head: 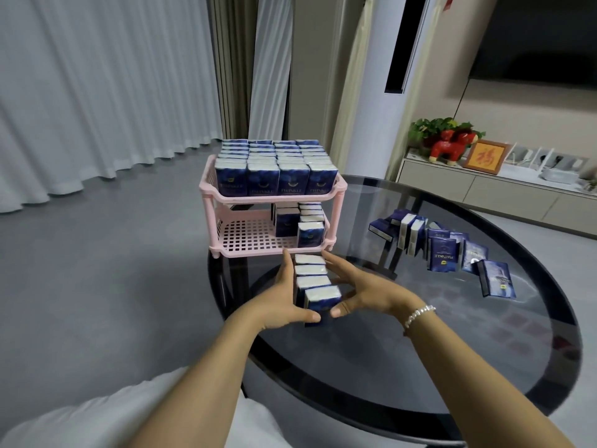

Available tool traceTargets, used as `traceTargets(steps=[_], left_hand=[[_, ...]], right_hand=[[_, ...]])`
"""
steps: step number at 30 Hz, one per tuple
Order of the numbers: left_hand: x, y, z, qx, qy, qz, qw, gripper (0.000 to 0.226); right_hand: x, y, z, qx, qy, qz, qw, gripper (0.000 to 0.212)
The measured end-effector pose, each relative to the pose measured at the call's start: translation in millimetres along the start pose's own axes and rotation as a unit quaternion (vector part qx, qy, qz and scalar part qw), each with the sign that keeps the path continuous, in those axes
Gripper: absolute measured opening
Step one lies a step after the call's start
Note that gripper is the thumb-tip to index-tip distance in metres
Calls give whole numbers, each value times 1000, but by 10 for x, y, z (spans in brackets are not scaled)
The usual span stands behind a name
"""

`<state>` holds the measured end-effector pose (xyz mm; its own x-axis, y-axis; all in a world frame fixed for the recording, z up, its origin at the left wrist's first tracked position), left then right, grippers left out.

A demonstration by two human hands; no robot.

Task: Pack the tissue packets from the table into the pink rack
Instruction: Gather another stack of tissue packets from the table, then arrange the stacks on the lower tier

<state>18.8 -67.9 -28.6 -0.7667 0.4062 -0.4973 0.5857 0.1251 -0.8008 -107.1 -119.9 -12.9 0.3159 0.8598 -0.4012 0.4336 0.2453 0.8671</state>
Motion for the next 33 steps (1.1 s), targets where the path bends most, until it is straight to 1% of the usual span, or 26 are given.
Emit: traceTargets(steps=[4, 8, 11, 13, 15, 18, 21, 23, 24, 26, 27, 29, 33], left_hand=[[74, -40, 38, 8, 3, 29, 1000, 127], [60, -28, 106, 21, -23, 8, 999, 126], [-41, -17, 132, 24, -65, -17, 997, 126], [-156, 7, 146, 37, -90, -50, 994, 115], [-256, 71, 161, 43, -91, -87, 991, 106], [-409, 173, 181, 48, -85, -124, 988, 108], [-650, 275, 182, 49, -115, -137, 983, 104], [-831, 357, 189, 39, -141, -133, 980, 102], [-913, 396, 194, 34, -154, -131, 979, 107], [-1073, 494, 230, 29, -180, -143, 973, 114], [-1152, 535, 251, 25, -190, -144, 971, 113], [-1300, 588, 290, 13, -219, -133, 967, 105], [-1580, 639, 397, -4, -277, -104, 955, 93]], right_hand=[[10, 16, 5, -21, 8, 22, 999, 102], [3, 11, 44, -45, -23, 44, 998, 95], [-6, -34, 98, -54, -28, 75, 995, 91], [-20, -53, 144, -63, -26, 98, 993, 86], [-27, -18, 202, -75, -26, 122, 989, 83], [-42, 96, 339, -91, -29, 130, 987, 83], [-80, 165, 499, -105, -46, 140, 984, 76], [-143, 208, 563, -109, -96, 145, 979, 63], [-189, 227, 584, -103, -141, 122, 977, 55], [-280, 217, 630, -74, -245, 29, 966, 39], [-304, 184, 673, -59, -279, -7, 958, 34], [-305, 115, 787, -38, -310, -54, 949, 32], [-279, 29, 973, -11, -347, -133, 928, 36]])
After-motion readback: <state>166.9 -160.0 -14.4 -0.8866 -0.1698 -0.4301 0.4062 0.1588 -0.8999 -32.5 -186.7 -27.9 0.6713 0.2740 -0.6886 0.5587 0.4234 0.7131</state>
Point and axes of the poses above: each hand's wrist, its own z-axis towards the middle knuckle, its own x-axis out of the palm, y = z × x, the point moved 8 cm from there along z, towards the middle knuckle, and after that the axes turned 12 degrees about y, right-handed, at the moved point
